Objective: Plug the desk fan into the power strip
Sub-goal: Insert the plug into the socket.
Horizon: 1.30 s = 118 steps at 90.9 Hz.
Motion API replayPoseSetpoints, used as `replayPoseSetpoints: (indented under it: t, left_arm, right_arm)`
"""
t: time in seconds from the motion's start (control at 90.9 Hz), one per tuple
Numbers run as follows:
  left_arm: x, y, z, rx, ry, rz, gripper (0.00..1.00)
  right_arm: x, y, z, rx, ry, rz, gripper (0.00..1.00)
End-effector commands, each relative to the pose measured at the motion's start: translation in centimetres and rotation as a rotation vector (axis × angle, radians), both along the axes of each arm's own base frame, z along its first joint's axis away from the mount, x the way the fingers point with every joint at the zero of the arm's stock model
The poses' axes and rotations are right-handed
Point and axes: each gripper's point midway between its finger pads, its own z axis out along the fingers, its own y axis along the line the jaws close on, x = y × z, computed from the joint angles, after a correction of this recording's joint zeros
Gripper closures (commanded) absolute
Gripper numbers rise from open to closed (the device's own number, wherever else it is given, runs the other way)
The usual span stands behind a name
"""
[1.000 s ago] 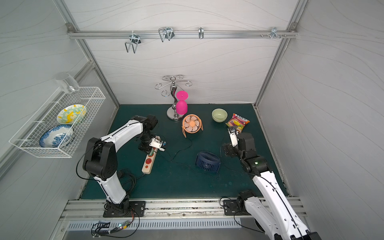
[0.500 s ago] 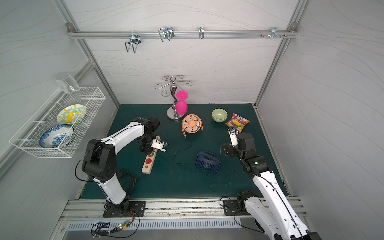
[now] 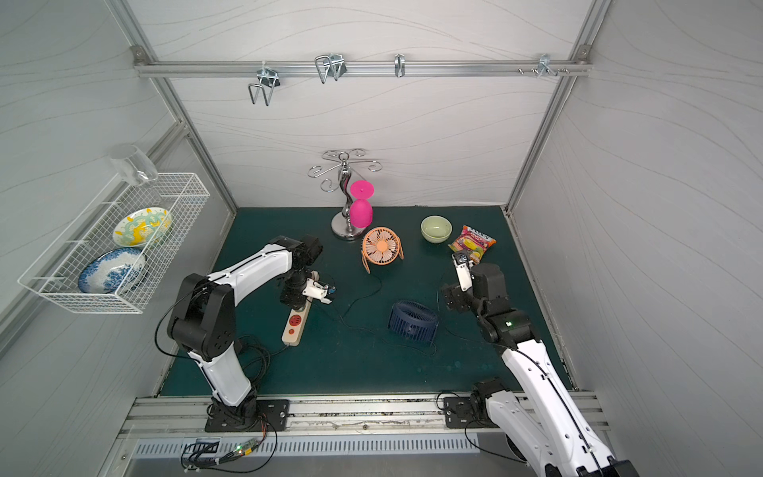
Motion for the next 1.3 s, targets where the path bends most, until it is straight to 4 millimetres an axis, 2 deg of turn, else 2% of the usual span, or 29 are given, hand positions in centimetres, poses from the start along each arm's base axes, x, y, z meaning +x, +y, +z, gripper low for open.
replayPoseSetpoints:
  t: [0.0,0.11,0.187,0.462,0.594,0.726,0.803,1.034,1.288]
  left_arm:
    - [-0.7,0.3,-1.8,0.025,0.068,-0.008,1.00]
    - [0.1,0.8,-0.8,0.052,0.041,-0.009,1.00]
    - [0.1,0.4,-1.1,0.051,0.045,-0.011,1.00]
    - [-1.5,-2.3,-4.9,0.016,0.099,0.047,1.00]
    - [-2.3,-2.8,-6.4,-0.004,0.110,0.073,1.00]
    - [-3.4,-2.2,-7.7,0.008,0.120,0.058,1.00]
    - [-3.1,-2.2,-8.0,0.010,0.110,0.050,1.00]
    - [-1.7,-3.8,-8.6,-0.021,0.096,0.042,1.00]
    - [-1.1,-4.1,-8.7,0.002,0.113,0.027,1.00]
  right_arm:
    - [0.1,0.4,0.2,0.008,-0.021,0.017,0.01]
    - [0.2,0.2,0.2,0.002,-0.025,0.009,0.01]
    - [0.2,0.4,0.4,0.015,-0.031,0.011,0.01]
    - [-0.2,0.2,0.2,0.011,-0.041,0.009,0.01]
    - [-0.1,0.0,0.3,0.003,-0.048,0.003,0.01]
    - [-0.2,0.2,0.2,0.017,-0.049,0.010,0.01]
    - [-0.3,0.1,0.2,0.013,-0.055,0.006,0.01]
    - [-0.4,0.1,0.1,0.024,-0.053,0.005,0.01]
    - [-0.6,0.7,-0.3,0.065,-0.077,0.023,0.01]
